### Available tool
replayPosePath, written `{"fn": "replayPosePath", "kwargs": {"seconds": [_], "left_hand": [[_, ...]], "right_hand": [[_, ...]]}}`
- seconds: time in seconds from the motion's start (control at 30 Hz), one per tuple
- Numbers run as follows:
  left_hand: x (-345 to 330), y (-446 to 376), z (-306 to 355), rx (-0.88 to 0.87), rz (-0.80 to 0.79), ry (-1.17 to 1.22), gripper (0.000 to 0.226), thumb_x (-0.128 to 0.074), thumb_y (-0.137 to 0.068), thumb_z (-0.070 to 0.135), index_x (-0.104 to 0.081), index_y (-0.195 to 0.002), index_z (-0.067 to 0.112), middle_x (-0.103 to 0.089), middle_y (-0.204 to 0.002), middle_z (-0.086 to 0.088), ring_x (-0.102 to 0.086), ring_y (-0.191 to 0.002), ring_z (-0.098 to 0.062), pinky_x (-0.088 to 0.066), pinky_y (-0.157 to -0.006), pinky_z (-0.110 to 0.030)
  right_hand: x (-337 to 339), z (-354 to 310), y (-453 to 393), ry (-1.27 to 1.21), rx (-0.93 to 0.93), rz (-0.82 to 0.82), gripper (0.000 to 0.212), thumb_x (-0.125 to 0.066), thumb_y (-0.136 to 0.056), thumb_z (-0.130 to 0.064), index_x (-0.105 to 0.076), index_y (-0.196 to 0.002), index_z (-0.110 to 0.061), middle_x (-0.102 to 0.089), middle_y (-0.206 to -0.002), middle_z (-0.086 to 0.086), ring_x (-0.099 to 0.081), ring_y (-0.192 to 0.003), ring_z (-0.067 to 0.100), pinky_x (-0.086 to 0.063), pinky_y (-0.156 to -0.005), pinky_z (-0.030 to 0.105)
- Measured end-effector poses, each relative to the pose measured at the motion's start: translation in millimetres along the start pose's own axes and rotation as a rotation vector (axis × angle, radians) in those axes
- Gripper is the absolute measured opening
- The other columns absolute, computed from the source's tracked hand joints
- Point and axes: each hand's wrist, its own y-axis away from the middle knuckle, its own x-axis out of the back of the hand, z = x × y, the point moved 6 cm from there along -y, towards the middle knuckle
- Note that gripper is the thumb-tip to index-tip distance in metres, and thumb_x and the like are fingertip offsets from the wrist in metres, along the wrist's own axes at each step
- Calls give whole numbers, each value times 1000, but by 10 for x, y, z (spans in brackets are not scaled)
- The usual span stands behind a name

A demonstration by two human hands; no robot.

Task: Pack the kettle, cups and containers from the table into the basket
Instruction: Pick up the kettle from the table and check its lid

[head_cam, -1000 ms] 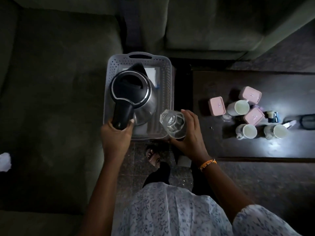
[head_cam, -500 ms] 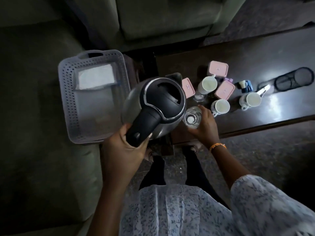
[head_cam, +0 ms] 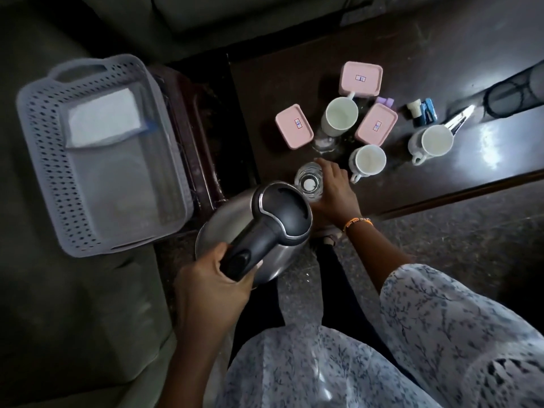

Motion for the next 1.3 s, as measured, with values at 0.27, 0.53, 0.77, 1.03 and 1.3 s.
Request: {"fn": "replayPosePath", "kwargs": {"seconds": [0.27,0.53,0.77,1.03,1.3], "left_hand": [[-208,50,207,3,-56,76,26,-75,-68,33,-52,-58,25,-56,-50,9,-56,-55,-3,-35,-46,-9],[-431,44,433,-46,-186,110,21,-70,-77,30,-61,-67,13,-58,-54,4,-56,-55,-7,-35,-47,-10],[-579,-28,470,16,-158,69,25,-68,-79,35,-61,-64,16,-63,-55,-1,-59,-54,-12,-39,-50,-18],[-568,-137,472,51,-177,58,27,-67,-77,36,-63,-64,13,-63,-55,-6,-61,-56,-22,-47,-55,-35],[-580,-243,486,51,-185,21,28,-66,-76,40,-61,-62,16,-56,-50,-1,-50,-45,-8,-35,-45,-18]], "right_hand": [[154,194,182,-191,-21,-41,82,-70,-68,3,-34,-141,-1,-41,-142,19,-42,-132,32,-30,-110,30],[70,361,350,-142,-98,-181,86,-60,-80,-8,-13,-148,-32,-47,-142,13,-49,-126,35,-45,-100,46],[107,439,323,-83,-102,-220,80,-47,-83,-7,-10,-145,-42,-66,-112,22,-64,-96,40,-53,-81,48],[127,462,319,-19,-99,-277,83,-41,-82,-7,-5,-142,-50,-68,-99,23,-64,-87,43,-50,-71,45],[158,493,319,9,-102,-298,84,-40,-81,-7,-1,-141,-53,-67,-101,25,-64,-88,44,-50,-70,45]]}}
